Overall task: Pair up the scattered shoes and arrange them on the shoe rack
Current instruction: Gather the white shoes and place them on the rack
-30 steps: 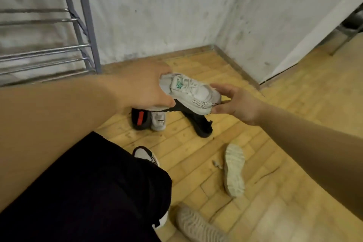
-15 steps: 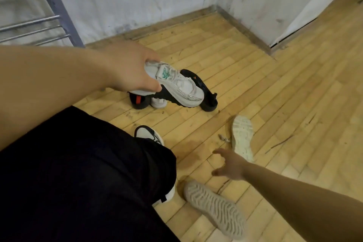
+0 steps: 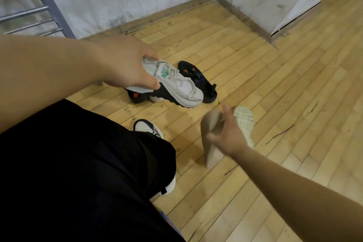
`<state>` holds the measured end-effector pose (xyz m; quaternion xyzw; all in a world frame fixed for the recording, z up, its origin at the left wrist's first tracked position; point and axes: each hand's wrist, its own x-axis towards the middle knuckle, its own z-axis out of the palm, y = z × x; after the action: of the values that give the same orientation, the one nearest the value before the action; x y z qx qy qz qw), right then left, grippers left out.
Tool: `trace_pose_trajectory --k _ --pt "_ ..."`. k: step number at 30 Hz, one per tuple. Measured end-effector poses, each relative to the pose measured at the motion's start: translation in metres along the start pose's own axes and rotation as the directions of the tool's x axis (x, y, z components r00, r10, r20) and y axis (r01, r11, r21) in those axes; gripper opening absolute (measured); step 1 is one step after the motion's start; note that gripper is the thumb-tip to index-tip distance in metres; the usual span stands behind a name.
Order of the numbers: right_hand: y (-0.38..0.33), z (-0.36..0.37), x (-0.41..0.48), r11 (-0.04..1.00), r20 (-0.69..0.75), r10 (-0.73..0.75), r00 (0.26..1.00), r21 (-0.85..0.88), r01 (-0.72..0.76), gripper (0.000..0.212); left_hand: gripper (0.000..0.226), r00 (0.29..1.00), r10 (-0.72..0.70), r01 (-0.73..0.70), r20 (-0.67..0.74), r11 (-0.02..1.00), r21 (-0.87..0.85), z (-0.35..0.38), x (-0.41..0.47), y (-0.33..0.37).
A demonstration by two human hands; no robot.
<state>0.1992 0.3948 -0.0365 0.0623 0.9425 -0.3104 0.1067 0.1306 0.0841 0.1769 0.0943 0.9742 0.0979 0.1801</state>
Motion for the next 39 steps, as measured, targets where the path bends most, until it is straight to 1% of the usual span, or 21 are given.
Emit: trace_pose_trajectory --k 3,5,6,8,10,14,16,19,22,23,24,25,27,28,29,31,33,34,35,37,39 --pt "-0.01 -0.035 0.006 0.972 -0.285 -0.026 0.958 0.217 0.091 0.112 0.083 1.0 -0.016 0.016 -0.023 1.0 0.02 -0.003 0.001 0.0" --pt "-0.003 -0.03 -0.004 0.979 -0.341 0.005 0.94 0.193 0.065 0.102 0.083 0.999 -0.02 0.021 -0.027 0.999 0.025 -0.003 0.002 0.001" --pt "0.008 -0.02 -0.009 0.992 -0.298 0.012 0.954 0.123 0.026 0.098 0.083 0.999 -0.026 0.027 -0.029 0.999 0.026 -0.003 0.002 0.002" --pt "0.037 0.006 -0.022 0.994 -0.091 0.044 0.995 -0.099 -0.053 0.096 0.082 1.0 -0.018 0.018 -0.017 0.999 0.046 -0.003 0.004 0.004" --pt "0.069 0.024 -0.026 0.957 0.071 0.133 0.989 -0.269 -0.11 0.099 0.082 1.0 -0.018 0.018 0.001 0.999 0.039 -0.001 0.005 0.007" --pt "0.101 0.024 -0.003 0.843 0.028 0.389 0.921 -0.415 -0.343 0.101 0.086 0.999 -0.019 0.016 0.049 0.998 0.061 0.003 0.006 0.01" --pt "0.109 0.019 0.012 0.798 0.009 0.497 0.868 -0.398 -0.453 0.106 0.093 0.997 -0.039 0.034 0.061 0.997 0.074 0.002 0.005 0.011" --pt "0.119 0.018 0.025 0.782 0.038 0.585 0.81 -0.291 -0.551 0.111 0.085 0.997 -0.062 0.057 0.036 0.991 0.122 0.002 0.006 0.007" --pt "0.121 0.019 0.031 0.766 0.01 0.617 0.787 -0.24 -0.597 0.103 0.079 0.997 -0.072 0.069 0.02 0.991 0.114 0.002 0.009 0.006" --pt "0.118 0.019 0.033 0.783 0.02 0.611 0.791 -0.159 -0.601 0.099 0.079 0.997 -0.077 0.074 0.021 0.991 0.109 0.002 0.011 0.007" --pt "0.111 0.017 0.034 0.808 0.043 0.588 0.807 -0.002 -0.589 0.093 0.079 0.996 -0.082 0.079 0.025 0.991 0.107 0.002 0.012 0.007" --pt "0.104 0.017 0.035 0.8 0.063 0.558 0.827 0.225 -0.556 0.087 0.079 0.995 -0.089 0.085 0.033 0.991 0.108 0.002 0.013 0.007" --pt "0.091 0.017 0.033 0.624 0.069 0.562 0.824 0.618 -0.478 0.074 0.081 0.994 -0.098 0.092 0.052 0.99 0.102 0.002 0.016 0.005" --pt "0.085 0.019 0.029 0.56 0.056 0.599 0.799 0.683 -0.468 0.071 0.082 0.994 -0.098 0.093 0.052 0.991 0.095 0.002 0.018 0.005" --pt "0.081 0.022 0.021 0.578 0.004 0.63 0.777 0.666 -0.472 0.07 0.082 0.994 -0.097 0.093 0.046 0.992 0.088 0.003 0.02 0.006" --pt "0.076 0.031 0.006 0.739 -0.178 0.625 0.76 0.447 -0.504 0.066 0.081 0.995 -0.098 0.096 0.025 0.992 0.079 0.003 0.022 0.008" --pt "0.062 0.043 -0.003 0.871 -0.298 0.485 0.822 0.253 -0.422 0.062 0.085 0.994 -0.105 0.104 0.018 0.993 0.056 0.004 0.024 0.007" --pt "0.049 0.048 -0.003 0.917 -0.301 0.394 0.868 0.192 -0.35 0.059 0.088 0.994 -0.107 0.106 0.02 0.993 0.05 0.005 0.025 0.006" --pt "0.039 0.057 0.002 0.949 -0.258 0.307 0.916 0.161 -0.273 0.056 0.091 0.994 -0.107 0.106 0.021 0.993 0.051 0.005 0.024 0.004" --pt "0.014 0.076 0.017 0.977 -0.07 0.183 0.981 0.128 -0.173 0.056 0.09 0.994 -0.108 0.107 0.01 0.993 0.048 0.003 0.022 -0.001" --pt "-0.01 0.099 0.036 0.989 0.124 0.129 0.984 0.054 -0.136 0.067 0.085 0.994 -0.11 0.111 -0.025 0.993 0.043 0.002 0.021 -0.01"
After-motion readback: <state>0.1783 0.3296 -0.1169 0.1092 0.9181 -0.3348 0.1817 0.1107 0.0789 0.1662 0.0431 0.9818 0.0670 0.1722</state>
